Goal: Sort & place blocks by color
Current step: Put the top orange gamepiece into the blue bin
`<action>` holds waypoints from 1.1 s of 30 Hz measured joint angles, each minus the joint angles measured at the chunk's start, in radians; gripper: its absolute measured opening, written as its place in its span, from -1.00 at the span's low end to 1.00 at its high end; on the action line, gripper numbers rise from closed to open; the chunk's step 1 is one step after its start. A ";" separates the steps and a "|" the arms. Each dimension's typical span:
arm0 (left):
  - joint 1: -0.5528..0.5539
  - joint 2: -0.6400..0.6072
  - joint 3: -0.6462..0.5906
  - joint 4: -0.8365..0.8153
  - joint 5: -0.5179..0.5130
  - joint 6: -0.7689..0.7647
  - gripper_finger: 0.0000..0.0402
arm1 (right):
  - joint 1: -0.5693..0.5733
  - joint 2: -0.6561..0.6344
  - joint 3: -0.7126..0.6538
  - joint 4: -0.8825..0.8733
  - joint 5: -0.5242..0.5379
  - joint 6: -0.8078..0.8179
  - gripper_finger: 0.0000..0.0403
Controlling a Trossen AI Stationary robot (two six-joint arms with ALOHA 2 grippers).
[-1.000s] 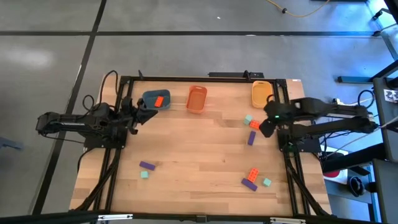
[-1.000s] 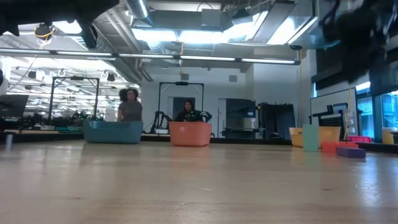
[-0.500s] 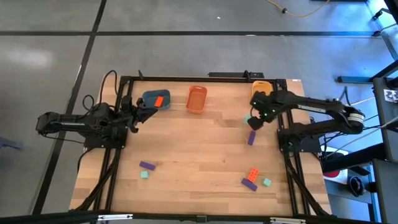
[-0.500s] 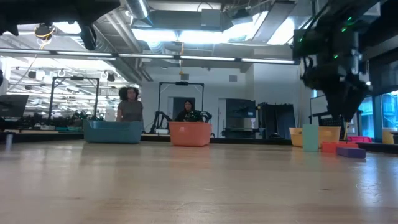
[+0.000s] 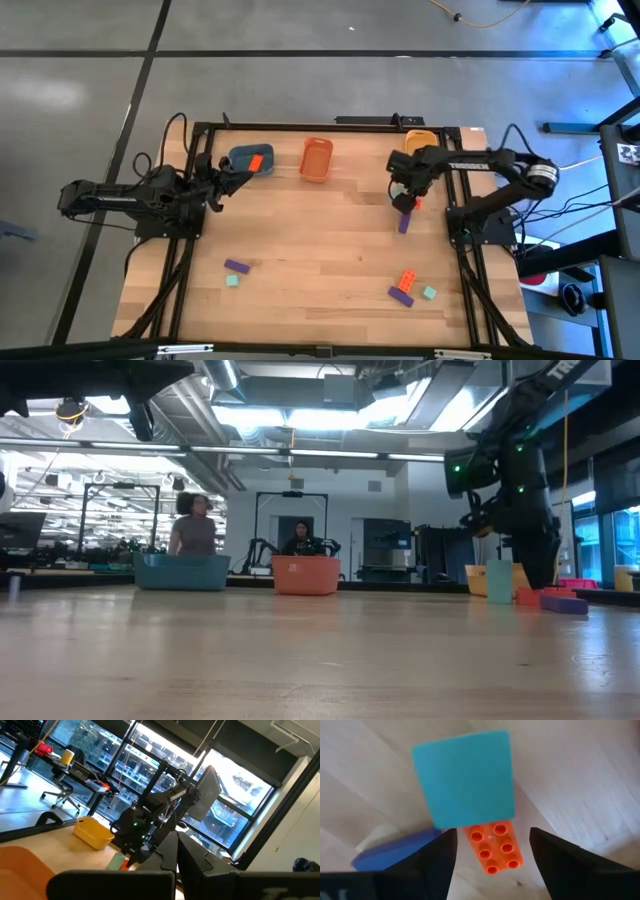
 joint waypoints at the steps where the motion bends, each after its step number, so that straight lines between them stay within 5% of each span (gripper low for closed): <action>1: 0.000 0.000 0.000 0.000 0.001 0.000 -1.00 | 0.000 0.012 0.000 0.001 0.000 -0.004 0.25; 11: 0.000 0.000 0.000 0.024 0.002 0.000 -1.00 | 0.000 0.099 0.000 0.040 0.008 -0.004 0.22; 20: 0.000 -0.001 0.000 0.029 0.001 0.000 -1.00 | 0.000 0.071 -0.002 -0.036 0.015 -0.027 -0.29; 27: 0.000 -0.001 0.000 0.029 0.001 0.001 -1.00 | 0.014 -0.105 -0.002 -0.211 0.012 -0.021 -0.29; 33: 0.001 -0.001 0.000 0.029 -0.001 0.007 -0.99 | 0.097 -0.383 0.038 -0.268 0.011 0.167 -0.29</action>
